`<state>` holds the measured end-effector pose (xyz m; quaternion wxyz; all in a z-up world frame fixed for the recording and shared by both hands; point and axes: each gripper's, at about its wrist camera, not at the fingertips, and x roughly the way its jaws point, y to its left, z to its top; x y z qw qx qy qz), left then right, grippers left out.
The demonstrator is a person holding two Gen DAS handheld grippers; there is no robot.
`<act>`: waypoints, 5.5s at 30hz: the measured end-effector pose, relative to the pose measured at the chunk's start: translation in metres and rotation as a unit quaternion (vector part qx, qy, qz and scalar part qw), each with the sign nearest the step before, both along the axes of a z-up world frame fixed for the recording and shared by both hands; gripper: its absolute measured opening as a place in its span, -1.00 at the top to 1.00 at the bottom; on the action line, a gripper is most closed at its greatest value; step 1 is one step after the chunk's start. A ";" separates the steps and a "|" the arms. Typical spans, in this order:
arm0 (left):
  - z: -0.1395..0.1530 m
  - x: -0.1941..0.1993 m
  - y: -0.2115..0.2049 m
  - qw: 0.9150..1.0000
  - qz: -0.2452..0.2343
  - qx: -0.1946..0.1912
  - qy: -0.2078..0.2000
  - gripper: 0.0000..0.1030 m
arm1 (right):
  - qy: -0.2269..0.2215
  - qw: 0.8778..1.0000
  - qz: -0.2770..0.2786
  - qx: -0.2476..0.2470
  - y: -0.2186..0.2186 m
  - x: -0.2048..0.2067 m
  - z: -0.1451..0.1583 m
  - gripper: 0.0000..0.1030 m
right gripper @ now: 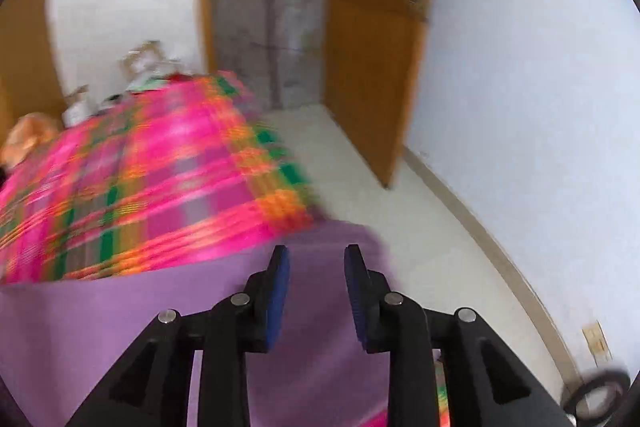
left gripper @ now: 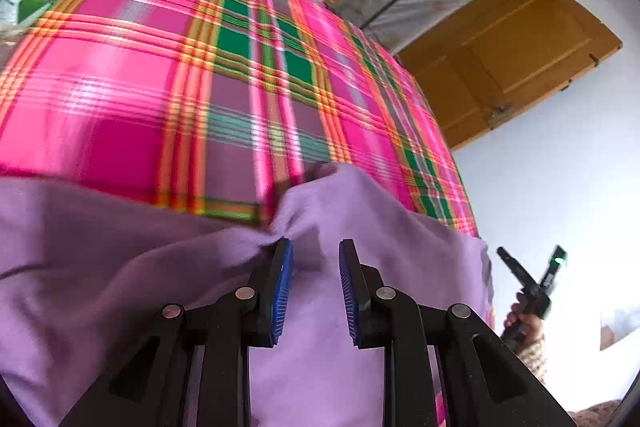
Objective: Fold clothes
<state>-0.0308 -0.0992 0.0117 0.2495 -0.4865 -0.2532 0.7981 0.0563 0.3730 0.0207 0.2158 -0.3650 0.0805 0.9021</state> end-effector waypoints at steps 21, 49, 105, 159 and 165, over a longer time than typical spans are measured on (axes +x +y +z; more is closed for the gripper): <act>-0.011 0.025 -0.100 0.993 0.116 0.010 -0.021 0.52 | -0.059 0.931 0.355 -0.065 -0.265 -0.100 -0.031 0.83; 0.002 0.032 -0.198 0.975 0.204 0.080 -0.042 0.18 | -0.039 0.927 0.366 -0.077 -0.326 -0.038 -0.023 0.60; -0.025 0.053 -0.216 0.955 0.269 0.087 -0.093 0.55 | 0.000 0.915 0.393 -0.090 -0.345 -0.019 -0.026 0.47; -0.033 0.134 -0.225 0.939 0.303 0.127 -0.106 0.55 | -0.040 0.795 0.595 -0.109 -0.558 0.006 -0.042 0.78; -0.020 0.137 -0.224 0.937 0.313 0.121 -0.093 0.55 | -0.044 0.788 0.604 -0.114 -0.553 0.012 -0.036 0.51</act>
